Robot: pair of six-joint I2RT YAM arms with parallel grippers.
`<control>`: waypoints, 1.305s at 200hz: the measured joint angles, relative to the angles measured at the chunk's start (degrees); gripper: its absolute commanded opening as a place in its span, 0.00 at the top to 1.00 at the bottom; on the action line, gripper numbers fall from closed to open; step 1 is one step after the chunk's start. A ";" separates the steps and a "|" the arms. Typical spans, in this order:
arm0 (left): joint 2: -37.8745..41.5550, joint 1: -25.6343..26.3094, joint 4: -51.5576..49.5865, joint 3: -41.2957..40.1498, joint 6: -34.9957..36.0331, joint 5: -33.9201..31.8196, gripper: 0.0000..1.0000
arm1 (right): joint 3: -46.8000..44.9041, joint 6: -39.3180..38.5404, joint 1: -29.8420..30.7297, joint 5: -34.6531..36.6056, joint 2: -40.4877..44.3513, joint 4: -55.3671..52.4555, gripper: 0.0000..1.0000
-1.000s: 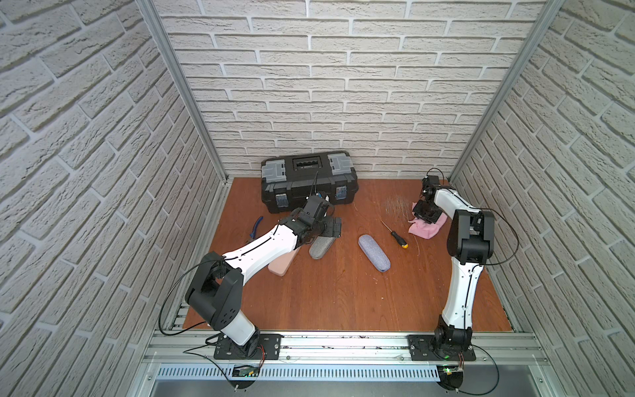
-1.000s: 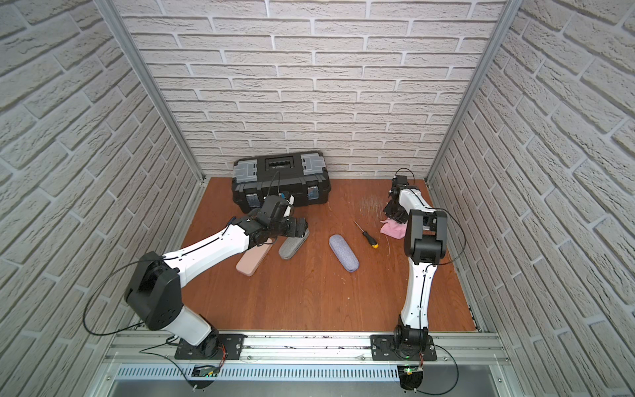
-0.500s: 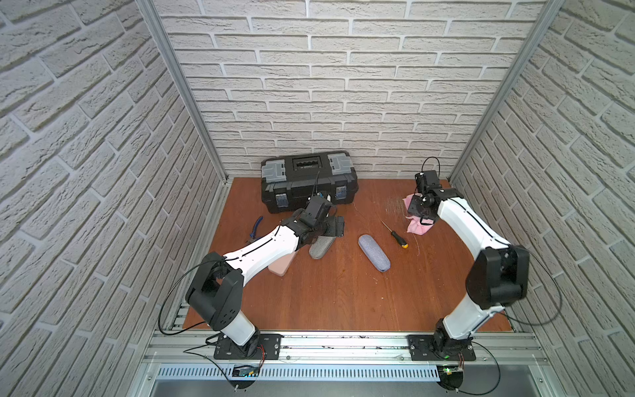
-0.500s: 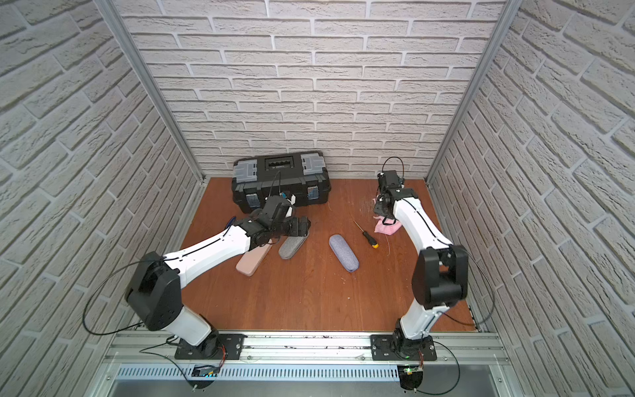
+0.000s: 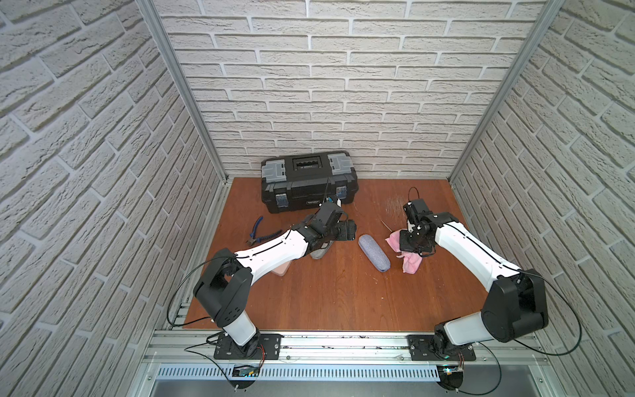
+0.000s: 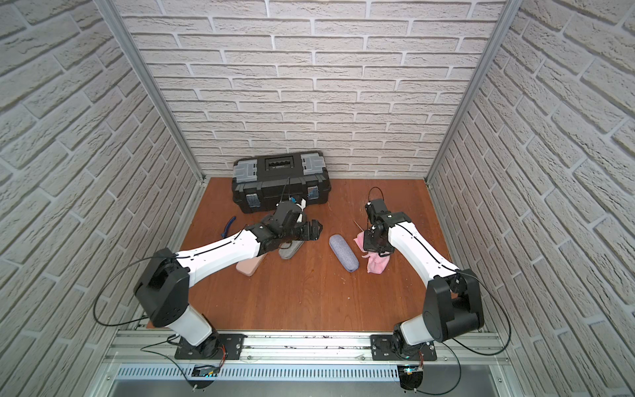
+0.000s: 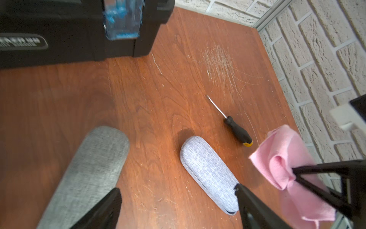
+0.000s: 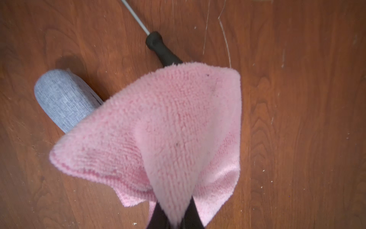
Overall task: Wipe the eyeglass case
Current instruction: Adjust the eyeglass case at the center of the board, then place the cleaning item at the center of the board.
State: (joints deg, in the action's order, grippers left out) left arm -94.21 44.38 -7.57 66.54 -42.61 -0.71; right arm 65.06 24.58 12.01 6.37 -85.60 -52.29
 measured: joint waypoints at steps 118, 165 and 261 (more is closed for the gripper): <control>-2.12 0.61 0.26 -2.84 -7.78 3.26 0.02 | -5.35 5.27 7.85 -8.20 -12.59 10.88 0.97; -4.52 -0.66 -5.66 -0.55 -2.97 3.37 0.02 | -7.82 9.53 12.81 -12.79 -3.72 8.07 0.96; -8.59 6.91 -17.90 3.96 7.56 -1.81 0.01 | -5.90 5.49 11.39 -5.70 -6.23 -1.81 0.32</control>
State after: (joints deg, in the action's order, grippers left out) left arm -102.80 51.29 -25.47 70.50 -35.05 -2.52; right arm 59.16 30.06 23.40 0.67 -91.83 -54.11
